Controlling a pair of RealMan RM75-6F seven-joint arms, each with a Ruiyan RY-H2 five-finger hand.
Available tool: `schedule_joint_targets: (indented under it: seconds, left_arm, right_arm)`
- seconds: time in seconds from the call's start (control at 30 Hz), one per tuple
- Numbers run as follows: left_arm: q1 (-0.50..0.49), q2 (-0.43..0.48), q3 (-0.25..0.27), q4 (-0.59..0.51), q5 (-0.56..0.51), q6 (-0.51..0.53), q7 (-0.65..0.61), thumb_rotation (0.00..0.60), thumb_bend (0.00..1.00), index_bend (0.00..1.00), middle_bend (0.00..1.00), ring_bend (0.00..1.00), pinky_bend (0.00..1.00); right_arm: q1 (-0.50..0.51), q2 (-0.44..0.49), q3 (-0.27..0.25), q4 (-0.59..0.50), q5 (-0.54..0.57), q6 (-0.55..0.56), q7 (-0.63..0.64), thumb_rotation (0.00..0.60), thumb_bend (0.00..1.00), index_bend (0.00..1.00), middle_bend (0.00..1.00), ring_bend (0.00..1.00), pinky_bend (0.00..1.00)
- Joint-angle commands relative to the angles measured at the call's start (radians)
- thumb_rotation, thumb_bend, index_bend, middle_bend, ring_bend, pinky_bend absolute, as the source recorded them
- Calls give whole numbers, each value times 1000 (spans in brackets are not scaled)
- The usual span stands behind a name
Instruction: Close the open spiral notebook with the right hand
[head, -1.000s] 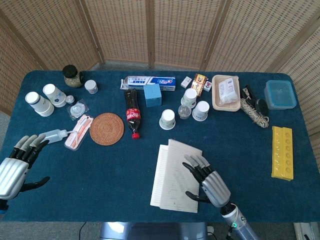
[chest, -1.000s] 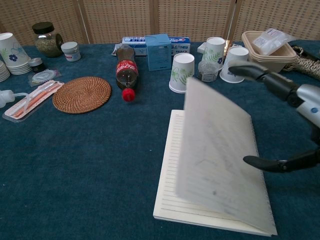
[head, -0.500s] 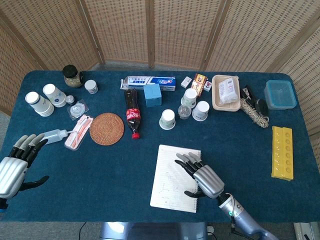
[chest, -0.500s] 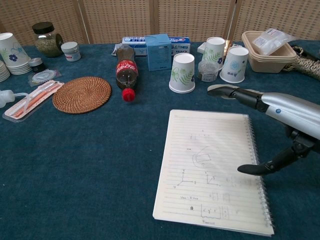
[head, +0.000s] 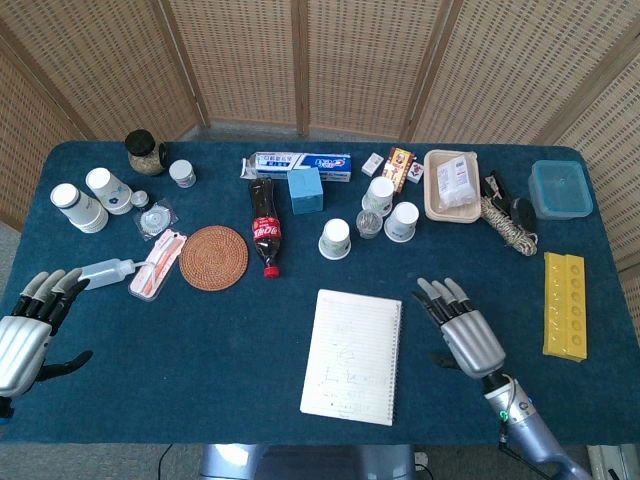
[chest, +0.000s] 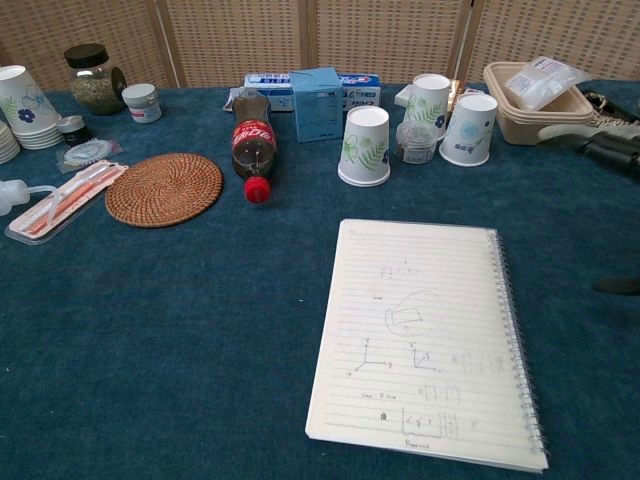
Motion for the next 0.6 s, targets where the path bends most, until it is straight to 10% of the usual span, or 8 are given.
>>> schedule_joint_targets:
  seconds: [0.03, 0.6]
  left_arm:
    - [3, -6, 2, 7, -3, -1, -4, 600, 0, 0, 0, 0, 21]
    - [16, -37, 4, 40, -36, -11, 11, 600, 0, 0, 0, 0, 16]
  right_arm:
    - [-20, 14, 17, 38, 18, 28, -18, 598, 65, 0, 0, 0, 0]
    - [-126, 188, 17, -86, 79, 117, -88, 486, 30, 0, 0, 0, 0]
